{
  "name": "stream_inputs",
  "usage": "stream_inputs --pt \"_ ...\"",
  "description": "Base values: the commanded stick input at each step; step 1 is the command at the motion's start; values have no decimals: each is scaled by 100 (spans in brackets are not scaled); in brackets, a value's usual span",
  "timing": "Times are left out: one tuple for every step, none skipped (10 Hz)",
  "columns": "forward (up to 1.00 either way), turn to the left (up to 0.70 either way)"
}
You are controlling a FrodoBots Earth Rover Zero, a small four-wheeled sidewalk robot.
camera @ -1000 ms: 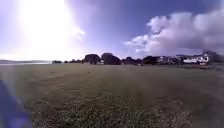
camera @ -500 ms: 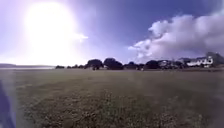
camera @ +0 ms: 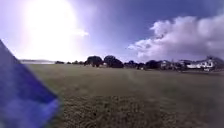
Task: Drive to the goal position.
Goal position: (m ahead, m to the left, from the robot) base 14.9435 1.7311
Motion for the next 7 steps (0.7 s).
stream_inputs --pt "70 0" --pt "70 -14" --pt "70 -14" --pt "70 -14" --pt "70 -14" --pt "70 -14" --pt "70 -13"
